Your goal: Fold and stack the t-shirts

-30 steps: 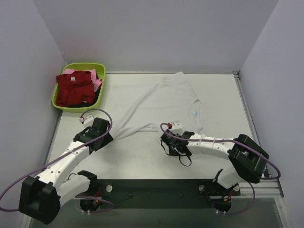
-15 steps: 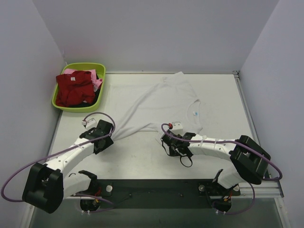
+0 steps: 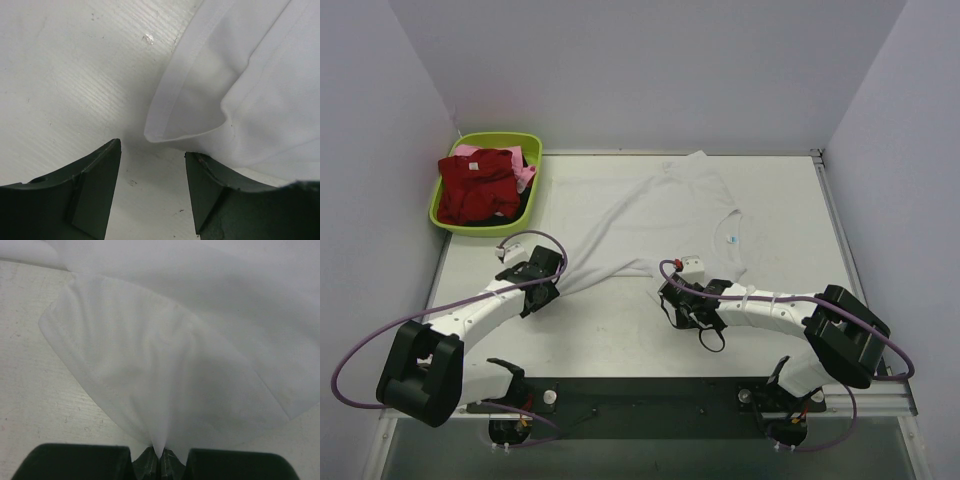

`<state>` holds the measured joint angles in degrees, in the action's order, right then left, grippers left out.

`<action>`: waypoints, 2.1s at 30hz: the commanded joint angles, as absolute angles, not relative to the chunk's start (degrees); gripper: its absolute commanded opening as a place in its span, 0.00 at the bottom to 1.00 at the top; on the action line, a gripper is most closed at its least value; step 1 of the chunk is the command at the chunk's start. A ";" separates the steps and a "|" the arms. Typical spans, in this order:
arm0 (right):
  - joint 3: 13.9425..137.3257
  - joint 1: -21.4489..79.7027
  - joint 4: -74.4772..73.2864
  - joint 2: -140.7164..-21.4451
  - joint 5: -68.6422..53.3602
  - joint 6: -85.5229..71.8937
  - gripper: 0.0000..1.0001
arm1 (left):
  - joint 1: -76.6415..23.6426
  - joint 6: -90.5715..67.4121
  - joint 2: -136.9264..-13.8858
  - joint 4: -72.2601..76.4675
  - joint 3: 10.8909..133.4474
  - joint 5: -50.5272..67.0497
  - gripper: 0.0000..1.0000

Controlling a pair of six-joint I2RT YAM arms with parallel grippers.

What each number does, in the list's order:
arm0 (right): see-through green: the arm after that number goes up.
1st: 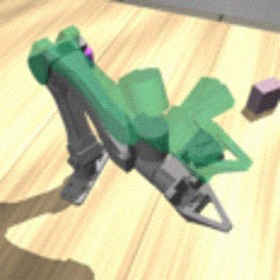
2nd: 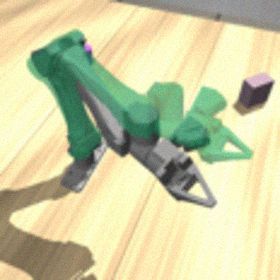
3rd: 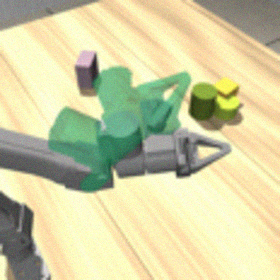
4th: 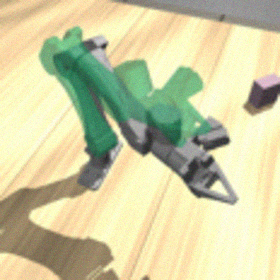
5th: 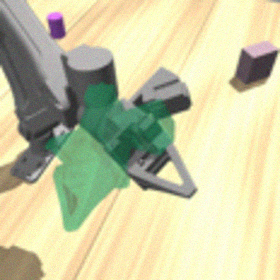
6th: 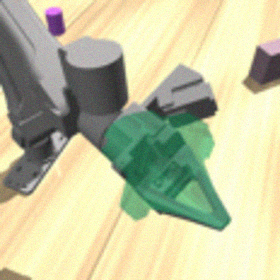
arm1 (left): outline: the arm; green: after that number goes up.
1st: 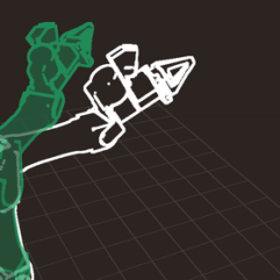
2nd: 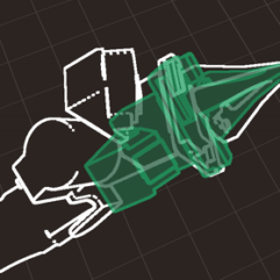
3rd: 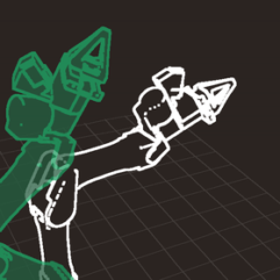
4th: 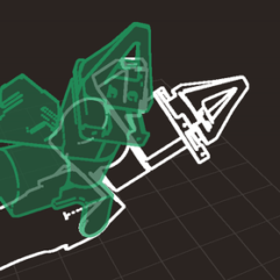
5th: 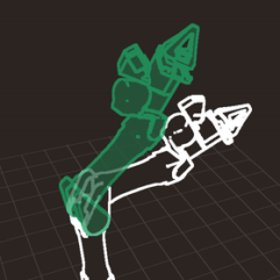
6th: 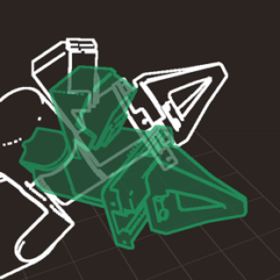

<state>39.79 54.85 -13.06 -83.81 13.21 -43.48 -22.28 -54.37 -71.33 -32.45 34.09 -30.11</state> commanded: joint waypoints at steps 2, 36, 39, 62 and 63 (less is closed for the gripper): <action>37.79 55.20 -14.06 -85.43 11.51 -43.68 0.00 | -21.62 -53.70 -70.84 -30.41 37.62 -32.52 0.64; 39.45 55.28 -20.03 -78.32 14.57 -42.63 0.00 | -16.79 -52.47 -79.81 -22.15 38.06 -29.89 0.00; 42.53 54.93 -26.53 -71.39 19.41 -40.71 0.00 | -16.79 -51.77 -73.77 -23.98 38.67 -28.13 0.00; 116.52 42.10 -37.27 -68.36 31.38 -10.82 0.00 | -13.18 -34.81 -63.43 -33.56 94.64 -15.22 0.00; 120.55 41.58 -37.27 -69.77 31.20 -10.03 0.00 | -13.10 -34.46 -65.02 -33.75 98.75 -14.51 0.00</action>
<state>110.83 42.92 -37.50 -65.30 28.38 -16.05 -13.76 -38.35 -59.77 -34.96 87.94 -18.13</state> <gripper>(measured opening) 0.044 0.033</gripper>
